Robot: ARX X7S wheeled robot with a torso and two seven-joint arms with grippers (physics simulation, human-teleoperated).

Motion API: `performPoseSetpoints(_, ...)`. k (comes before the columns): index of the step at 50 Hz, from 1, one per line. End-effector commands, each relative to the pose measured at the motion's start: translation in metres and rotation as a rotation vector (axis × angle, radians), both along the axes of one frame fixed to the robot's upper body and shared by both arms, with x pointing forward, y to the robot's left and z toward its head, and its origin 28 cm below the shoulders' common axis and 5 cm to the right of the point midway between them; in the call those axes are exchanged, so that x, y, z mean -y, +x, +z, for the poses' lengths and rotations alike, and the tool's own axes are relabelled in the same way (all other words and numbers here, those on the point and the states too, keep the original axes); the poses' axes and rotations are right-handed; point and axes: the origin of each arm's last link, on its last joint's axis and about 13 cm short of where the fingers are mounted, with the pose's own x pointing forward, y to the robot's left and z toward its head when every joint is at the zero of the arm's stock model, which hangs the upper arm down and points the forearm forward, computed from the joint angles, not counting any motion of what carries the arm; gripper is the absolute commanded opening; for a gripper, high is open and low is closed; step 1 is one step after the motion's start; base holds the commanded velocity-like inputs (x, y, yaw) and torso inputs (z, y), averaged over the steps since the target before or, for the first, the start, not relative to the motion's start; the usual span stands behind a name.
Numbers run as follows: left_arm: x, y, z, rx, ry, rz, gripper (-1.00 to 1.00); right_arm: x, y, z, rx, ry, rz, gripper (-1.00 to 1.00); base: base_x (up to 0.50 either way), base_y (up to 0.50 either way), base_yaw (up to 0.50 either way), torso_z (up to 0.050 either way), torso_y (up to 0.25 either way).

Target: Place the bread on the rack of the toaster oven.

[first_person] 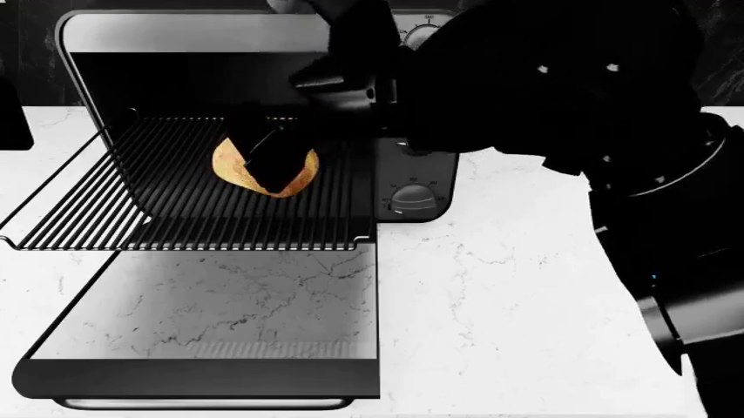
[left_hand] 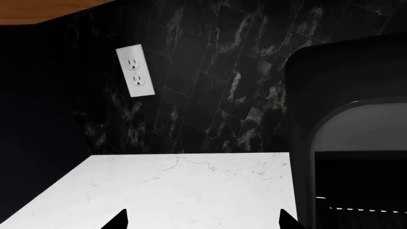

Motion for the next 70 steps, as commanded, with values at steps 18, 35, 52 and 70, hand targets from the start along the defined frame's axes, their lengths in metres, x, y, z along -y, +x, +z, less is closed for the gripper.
performPoseSetpoints(18, -0.005, -0.007, 0.008, 0.031, -0.021, -0.012, 1.0, 0.051, -0.054, 0.015, 0.211, 0.149, -0.239, 1.0, 0.0, 0.0, 0.0, 0.0, 0.0)
performPoseSetpoints(35, 0.004, -0.025, 0.05, 0.06, -0.013, -0.035, 1.0, 0.088, -0.054, 0.032, 0.254, 0.131, -0.561, 1.0, 0.0, 0.0, 0.0, 0.0, 0.0)
performPoseSetpoints(52, 0.014, -0.033, 0.077, 0.064, -0.005, -0.101, 1.0, 0.122, -0.087, 0.051, 0.322, 0.035, -0.872, 1.0, 0.0, 0.0, 0.0, 0.0, 0.0)
performPoseSetpoints(70, 0.022, -0.029, 0.092, 0.079, 0.039, -0.115, 1.0, 0.142, -0.075, 0.063, 0.322, 0.099, -1.006, 1.0, 0.0, 0.0, 0.0, 0.0, 0.0)
